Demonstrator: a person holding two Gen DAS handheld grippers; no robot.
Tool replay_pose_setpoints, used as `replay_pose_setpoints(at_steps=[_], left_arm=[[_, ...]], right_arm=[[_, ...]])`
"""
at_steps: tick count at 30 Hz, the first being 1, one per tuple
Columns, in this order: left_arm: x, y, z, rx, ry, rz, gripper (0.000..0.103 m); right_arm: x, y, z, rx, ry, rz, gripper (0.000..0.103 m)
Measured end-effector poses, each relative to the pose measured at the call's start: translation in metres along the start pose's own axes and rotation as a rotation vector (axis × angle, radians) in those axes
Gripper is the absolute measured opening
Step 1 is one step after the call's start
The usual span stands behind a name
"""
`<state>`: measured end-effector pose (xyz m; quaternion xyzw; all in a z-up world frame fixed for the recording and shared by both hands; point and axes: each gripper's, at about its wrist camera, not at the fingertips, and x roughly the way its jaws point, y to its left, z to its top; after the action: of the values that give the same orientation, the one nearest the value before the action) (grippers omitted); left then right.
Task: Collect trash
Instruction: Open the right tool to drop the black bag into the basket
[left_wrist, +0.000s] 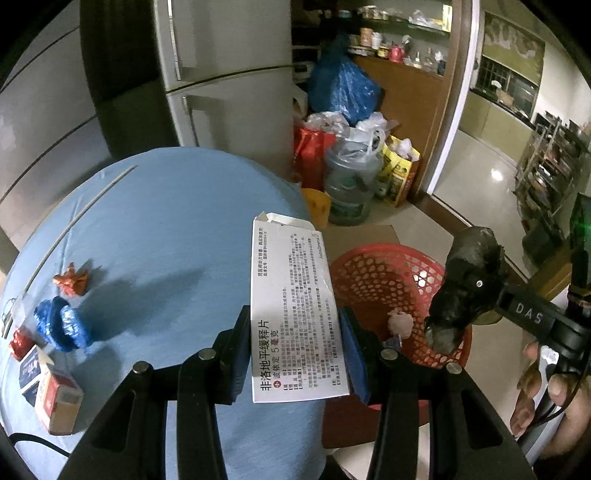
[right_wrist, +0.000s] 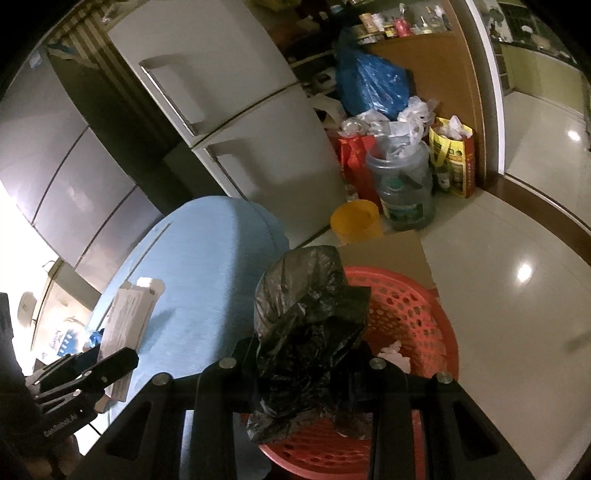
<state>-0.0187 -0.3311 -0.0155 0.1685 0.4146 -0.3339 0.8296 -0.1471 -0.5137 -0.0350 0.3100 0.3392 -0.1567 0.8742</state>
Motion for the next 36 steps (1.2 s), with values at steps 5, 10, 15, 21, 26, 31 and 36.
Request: replay_pose_setpoints(at_steps=[5,10,15,21,26,31,36], left_arm=[[0.009,-0.017,0.004,0.028,0.012,-0.011,0.047],[0.016,-0.028,0.009,0.047,0.019,-0.019,0.047],[0.021,-0.035,0.008,0.054,0.032,-0.022,0.047],[0.024,-0.036,0.009,0.056,0.040,-0.020,0.047],[0.024,-0.035,0.008,0.056,0.044,-0.022,0.047],[0.026,-0.035,0.008,0.055,0.045,-0.024,0.047],[0.027,-0.035,0.008,0.055,0.046,-0.026,0.047]], right_arm=[[0.002,-0.009,-0.002,0.011,0.010,-0.010,0.034],[0.003,-0.014,-0.004,0.014,0.015,-0.018,0.034],[0.007,-0.021,-0.005,0.017,0.029,-0.030,0.034],[0.017,-0.027,-0.008,0.022,0.055,-0.048,0.034],[0.024,-0.032,-0.010,0.024,0.075,-0.065,0.035],[0.032,-0.033,-0.011,0.018,0.103,-0.089,0.037],[0.035,-0.036,-0.010,0.027,0.114,-0.118,0.038]])
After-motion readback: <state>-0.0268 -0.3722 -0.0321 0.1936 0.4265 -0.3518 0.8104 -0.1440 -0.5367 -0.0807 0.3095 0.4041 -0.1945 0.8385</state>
